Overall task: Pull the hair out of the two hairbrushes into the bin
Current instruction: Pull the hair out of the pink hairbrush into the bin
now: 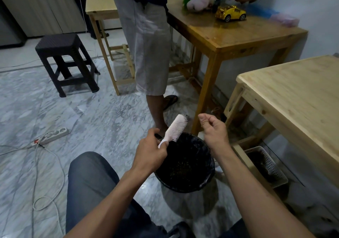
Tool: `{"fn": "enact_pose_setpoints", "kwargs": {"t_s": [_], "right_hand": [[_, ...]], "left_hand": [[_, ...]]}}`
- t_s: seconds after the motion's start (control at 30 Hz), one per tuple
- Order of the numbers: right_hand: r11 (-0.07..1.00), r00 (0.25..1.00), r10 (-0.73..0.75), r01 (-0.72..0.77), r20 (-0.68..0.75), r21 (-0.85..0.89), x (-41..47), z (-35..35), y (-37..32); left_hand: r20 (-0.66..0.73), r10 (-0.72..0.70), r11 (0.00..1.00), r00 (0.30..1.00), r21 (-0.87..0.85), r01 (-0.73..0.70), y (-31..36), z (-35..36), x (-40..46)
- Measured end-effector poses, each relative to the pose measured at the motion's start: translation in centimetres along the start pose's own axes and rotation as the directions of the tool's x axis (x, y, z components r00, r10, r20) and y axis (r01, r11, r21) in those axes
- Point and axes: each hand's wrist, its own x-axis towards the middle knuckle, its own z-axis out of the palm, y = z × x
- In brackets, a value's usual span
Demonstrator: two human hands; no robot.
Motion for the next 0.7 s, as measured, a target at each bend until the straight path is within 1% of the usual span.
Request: {"fn": "enact_pose_setpoints", "kwargs": {"t_s": [0.07,0.13,0.17,0.23,0.27,0.3,0.33,0.4,0.43,0.47,0.5,0.53,0.57,0.7], "right_hand": [[0.992,0.998,0.065,-0.063,-0.016,0.106,0.1,0.0,-0.2],[0.96,0.992,0.124,-0.111,-0.035,0.257,0.1,-0.3,-0.6],[0.916,0.983,0.176,-0.146,-0.047,0.374,0.1,-0.6,-0.9],[0.773,0.956,0.285,-0.187,-0.068,0.606,0.3,-1.3,-1.4],[0.728,0.94,0.329,-0.192,-0.09,0.658,0.4,-1.6,-1.6],[0.741,0.927,0.359,-0.211,-0.111,0.638,0.4,-1.7,-1.5],[0.793,0.92,0.374,-0.25,-0.12,0.555,0.2,-1.7,-1.3],[0.908,0.929,0.362,-0.334,-0.072,0.252,-0.1,-1.8,-0.3],[0.937,0.939,0.344,-0.343,-0.007,0.068,-0.2,-1.8,0.3],[0.939,0.94,0.334,-0.325,0.075,-0.109,-0.4,-1.7,0.8],[0.926,0.929,0.335,-0.293,0.159,-0.24,-0.6,-1.5,1.2],[0.918,0.91,0.344,-0.275,0.231,-0.287,-0.8,-1.2,1.3],[0.922,0.89,0.355,-0.282,0.287,-0.266,-1.0,-0.7,1.2],[0.92,0.779,0.373,-0.38,0.504,-0.095,-1.9,0.9,0.3]], "left_hand": [[0.014,-0.109,0.987,0.994,-0.115,0.11,-0.3,-0.1,0.0],[0.007,-0.142,0.981,0.99,-0.129,0.142,-0.9,-0.4,0.0],[-0.003,-0.155,0.98,0.988,-0.126,0.153,-1.2,-0.5,0.0],[-0.027,-0.175,0.979,0.984,-0.111,0.171,-1.7,-0.8,0.1],[-0.038,-0.18,0.979,0.983,-0.1,0.175,-1.9,-0.9,0.1],[-0.044,-0.181,0.98,0.983,-0.088,0.176,-1.9,-1.0,0.0],[-0.048,-0.169,0.983,0.984,-0.078,0.165,-2.0,-1.1,0.0],[-0.046,-0.141,0.988,0.989,-0.066,0.138,-1.7,-1.0,0.0],[-0.043,-0.131,0.99,0.99,-0.066,0.128,-1.5,-0.9,0.0],[-0.04,-0.118,0.991,0.992,-0.073,0.115,-1.3,-0.8,0.1],[-0.033,-0.106,0.991,0.994,-0.083,0.103,-1.1,-0.7,0.1],[-0.025,-0.091,0.992,0.996,-0.094,0.088,-0.9,-0.5,0.1],[-0.013,-0.078,0.991,0.997,-0.107,0.076,-0.5,-0.4,0.0],[0.015,-0.006,0.987,1.0,-0.161,0.008,0.7,0.2,-0.3]]}}
